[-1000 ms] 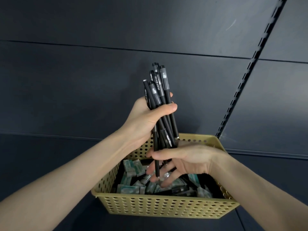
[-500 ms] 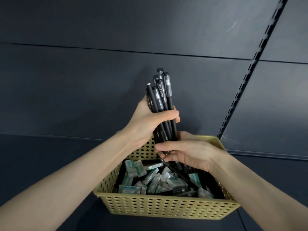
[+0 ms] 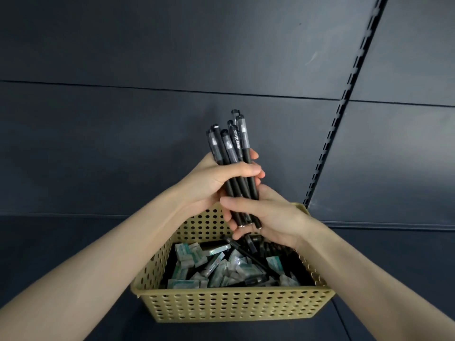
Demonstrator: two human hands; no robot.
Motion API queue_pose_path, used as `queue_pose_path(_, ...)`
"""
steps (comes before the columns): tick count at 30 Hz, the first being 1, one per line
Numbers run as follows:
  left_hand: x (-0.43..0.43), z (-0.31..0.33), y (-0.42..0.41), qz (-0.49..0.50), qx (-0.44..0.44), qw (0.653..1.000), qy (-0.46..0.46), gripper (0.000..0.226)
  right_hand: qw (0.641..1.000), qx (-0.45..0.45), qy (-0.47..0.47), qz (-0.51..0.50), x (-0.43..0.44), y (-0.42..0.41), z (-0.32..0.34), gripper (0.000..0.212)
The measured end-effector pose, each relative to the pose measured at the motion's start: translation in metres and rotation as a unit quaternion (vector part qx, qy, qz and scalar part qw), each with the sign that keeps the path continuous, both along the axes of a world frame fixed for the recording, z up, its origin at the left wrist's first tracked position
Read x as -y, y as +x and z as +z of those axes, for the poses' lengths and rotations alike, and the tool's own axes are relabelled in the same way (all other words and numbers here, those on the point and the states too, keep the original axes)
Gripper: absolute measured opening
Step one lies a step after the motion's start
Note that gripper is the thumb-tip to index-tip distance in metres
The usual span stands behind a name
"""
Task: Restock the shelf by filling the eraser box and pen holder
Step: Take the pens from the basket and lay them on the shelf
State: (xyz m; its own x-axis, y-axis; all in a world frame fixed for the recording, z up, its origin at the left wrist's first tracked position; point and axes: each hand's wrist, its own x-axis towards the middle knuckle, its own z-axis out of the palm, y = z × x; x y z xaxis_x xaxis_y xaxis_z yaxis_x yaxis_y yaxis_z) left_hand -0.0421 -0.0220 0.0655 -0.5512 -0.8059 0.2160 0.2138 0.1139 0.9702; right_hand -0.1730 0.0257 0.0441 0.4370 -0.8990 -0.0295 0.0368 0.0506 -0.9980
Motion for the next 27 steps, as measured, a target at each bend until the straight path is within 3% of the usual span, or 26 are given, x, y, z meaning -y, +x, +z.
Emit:
queue_pose_path(3, -0.003, 0.014, -0.007, -0.031, -0.010, 0.999, 0.007, 0.022, 0.999, 0.020, -0.023, -0.019, -0.012, -0.007, 0.015, 0.020)
queue_pose_path(9, -0.036, 0.030, -0.052, -0.051, -0.024, 0.998, -0.001, 0.041, 0.996, 0.032, -0.047, -0.074, -0.054, -0.049, 0.020, 0.027)
queue_pose_path(12, -0.064, 0.030, -0.090, -0.052, -0.041, 0.998, 0.009, 0.037, 0.991, 0.026, -0.060, -0.117, -0.085, -0.078, 0.015, 0.024)
queue_pose_path(19, -0.145, 0.007, -0.215, -0.120, -0.011, 0.993, -0.002, 0.009, 0.967, -0.015, -0.057, -0.249, -0.192, -0.182, -0.005, 0.041)
queue_pose_path(27, -0.259, -0.028, -0.383, -0.177, 0.019, 0.983, 0.036, 0.017, 0.932, -0.046, -0.021, -0.358, -0.325, -0.331, -0.028, 0.036)
